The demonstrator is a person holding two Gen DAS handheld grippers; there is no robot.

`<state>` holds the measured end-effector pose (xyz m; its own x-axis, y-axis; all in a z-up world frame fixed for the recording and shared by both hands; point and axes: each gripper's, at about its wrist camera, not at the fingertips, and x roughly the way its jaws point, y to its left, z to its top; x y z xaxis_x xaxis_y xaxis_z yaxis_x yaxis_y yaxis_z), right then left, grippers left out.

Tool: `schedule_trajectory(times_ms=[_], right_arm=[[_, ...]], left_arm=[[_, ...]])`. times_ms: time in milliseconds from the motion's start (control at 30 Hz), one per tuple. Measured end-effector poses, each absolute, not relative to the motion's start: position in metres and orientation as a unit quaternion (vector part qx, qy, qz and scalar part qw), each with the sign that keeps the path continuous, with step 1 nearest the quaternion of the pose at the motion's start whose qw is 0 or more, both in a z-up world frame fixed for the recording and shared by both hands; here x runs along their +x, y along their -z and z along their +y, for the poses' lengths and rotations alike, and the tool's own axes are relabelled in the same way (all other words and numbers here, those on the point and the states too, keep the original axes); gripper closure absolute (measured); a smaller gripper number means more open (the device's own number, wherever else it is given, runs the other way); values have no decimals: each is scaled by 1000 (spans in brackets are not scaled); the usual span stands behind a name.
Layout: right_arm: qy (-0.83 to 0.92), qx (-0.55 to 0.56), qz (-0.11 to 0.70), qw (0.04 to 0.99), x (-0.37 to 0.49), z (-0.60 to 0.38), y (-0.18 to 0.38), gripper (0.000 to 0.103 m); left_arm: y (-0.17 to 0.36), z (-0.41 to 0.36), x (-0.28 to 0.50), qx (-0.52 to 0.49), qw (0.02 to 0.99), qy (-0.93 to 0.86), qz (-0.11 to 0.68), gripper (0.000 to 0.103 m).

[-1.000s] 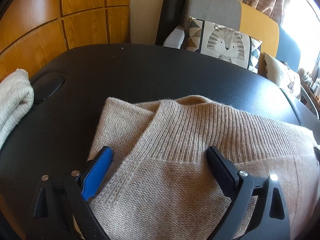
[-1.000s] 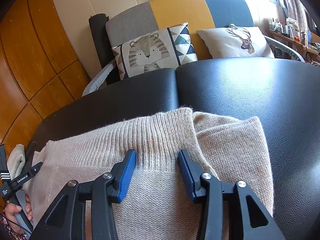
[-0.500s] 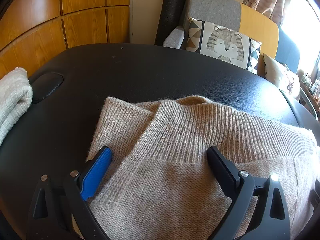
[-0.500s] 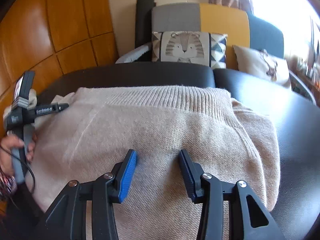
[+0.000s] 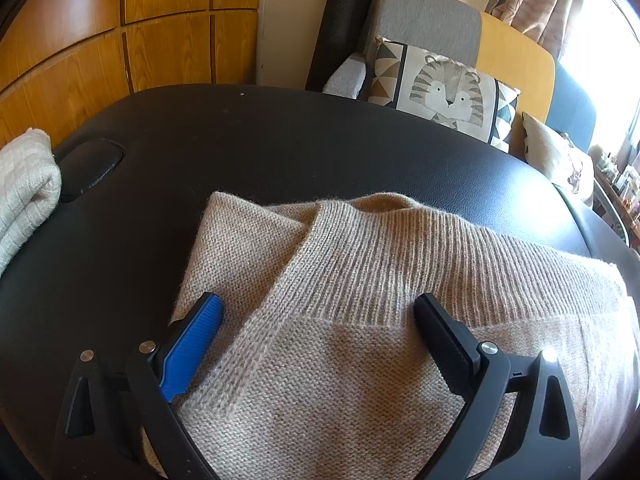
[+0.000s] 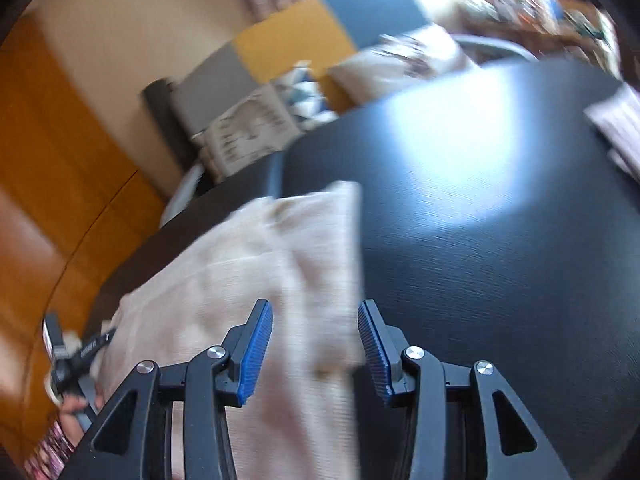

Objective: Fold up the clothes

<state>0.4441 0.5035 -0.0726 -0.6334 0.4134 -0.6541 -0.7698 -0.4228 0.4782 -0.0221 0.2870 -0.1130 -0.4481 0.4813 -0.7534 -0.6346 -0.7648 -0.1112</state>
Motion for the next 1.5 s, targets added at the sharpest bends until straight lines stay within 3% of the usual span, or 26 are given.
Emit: schedule_trajectory(times_ms=[100, 667, 833, 933, 1267, 1367, 1433, 1500], right_arm=[[-803, -223, 442, 331, 460, 517, 87, 57], [-828, -230, 472, 199, 435, 522, 95, 53], [-800, -214, 532, 177, 460, 524, 101, 53], [-801, -260, 518, 149, 448, 521, 99, 53], [-798, -235, 531, 162, 412, 538, 103, 53], [-803, -244, 512, 185, 404, 536, 103, 66], [-805, -256, 495, 201, 399, 535, 107, 85], [-808, -246, 495, 204, 402, 535, 109, 88]], left_arm=[[112, 287, -23, -409, 329, -846, 94, 5], [114, 286, -25, -409, 331, -845, 92, 5], [114, 287, -24, -408, 329, -846, 96, 4], [114, 287, -23, -408, 328, -846, 96, 4], [114, 289, -23, -408, 329, -846, 94, 4], [113, 288, -23, -409, 331, -846, 90, 4], [112, 287, -24, -410, 332, -845, 87, 4], [106, 286, -21, -414, 330, -844, 84, 4]])
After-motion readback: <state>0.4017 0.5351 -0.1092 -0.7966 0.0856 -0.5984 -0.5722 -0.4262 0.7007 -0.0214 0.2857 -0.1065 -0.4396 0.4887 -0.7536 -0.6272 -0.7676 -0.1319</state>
